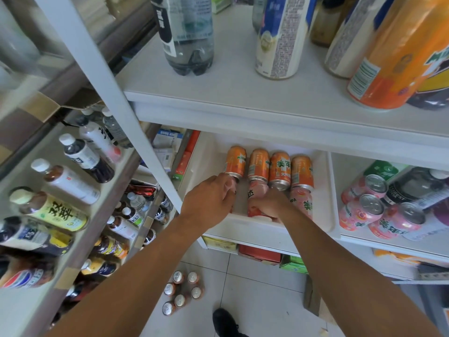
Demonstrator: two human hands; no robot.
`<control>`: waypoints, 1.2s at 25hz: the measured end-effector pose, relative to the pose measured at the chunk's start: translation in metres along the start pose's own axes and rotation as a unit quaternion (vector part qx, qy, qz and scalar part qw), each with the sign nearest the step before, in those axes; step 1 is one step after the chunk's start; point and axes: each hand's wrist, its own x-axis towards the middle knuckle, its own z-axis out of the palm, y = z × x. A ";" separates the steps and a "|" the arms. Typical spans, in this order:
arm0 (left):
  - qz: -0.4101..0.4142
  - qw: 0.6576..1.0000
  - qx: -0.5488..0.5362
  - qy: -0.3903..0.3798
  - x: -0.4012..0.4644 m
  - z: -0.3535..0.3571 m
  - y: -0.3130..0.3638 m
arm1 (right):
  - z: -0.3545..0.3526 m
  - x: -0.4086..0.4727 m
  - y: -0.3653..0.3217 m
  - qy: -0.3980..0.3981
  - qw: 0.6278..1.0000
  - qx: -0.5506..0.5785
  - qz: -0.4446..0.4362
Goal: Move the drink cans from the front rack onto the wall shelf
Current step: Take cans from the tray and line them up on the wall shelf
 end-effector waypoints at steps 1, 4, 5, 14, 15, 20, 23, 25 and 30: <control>-0.005 1.000 -0.010 -0.001 0.000 -0.002 -0.001 | -0.005 -0.004 -0.002 -0.004 1.000 0.027 -0.003; -0.022 0.996 -0.083 0.004 0.002 -0.008 -0.003 | -0.022 -0.024 -0.013 -0.035 0.990 0.122 -0.069; -0.041 0.991 -0.129 0.007 0.002 -0.011 -0.001 | -0.025 -0.034 -0.019 -0.050 0.982 0.153 -0.101; -0.083 0.835 -0.542 0.036 -0.059 -0.069 -0.018 | 0.020 -0.130 -0.087 -0.307 0.861 0.338 -0.226; -0.086 0.813 -0.571 0.072 -0.073 -0.078 -0.025 | 0.030 -0.140 -0.097 -0.309 0.866 0.296 -0.259; -0.081 0.791 -0.560 0.233 -0.159 -0.128 -0.063 | 0.087 -0.215 -0.146 -0.269 0.858 0.054 -0.433; -0.099 0.777 -0.531 0.324 -0.217 -0.162 -0.083 | 0.123 -0.259 -0.165 -0.250 0.815 0.021 -0.523; -0.109 0.775 -0.496 0.377 -0.266 -0.187 -0.097 | 0.153 -0.293 -0.179 -0.290 0.784 -0.007 -0.549; -0.133 0.777 -0.424 0.445 -0.402 -0.236 -0.114 | 0.240 -0.387 -0.201 -0.358 0.716 -0.031 -0.599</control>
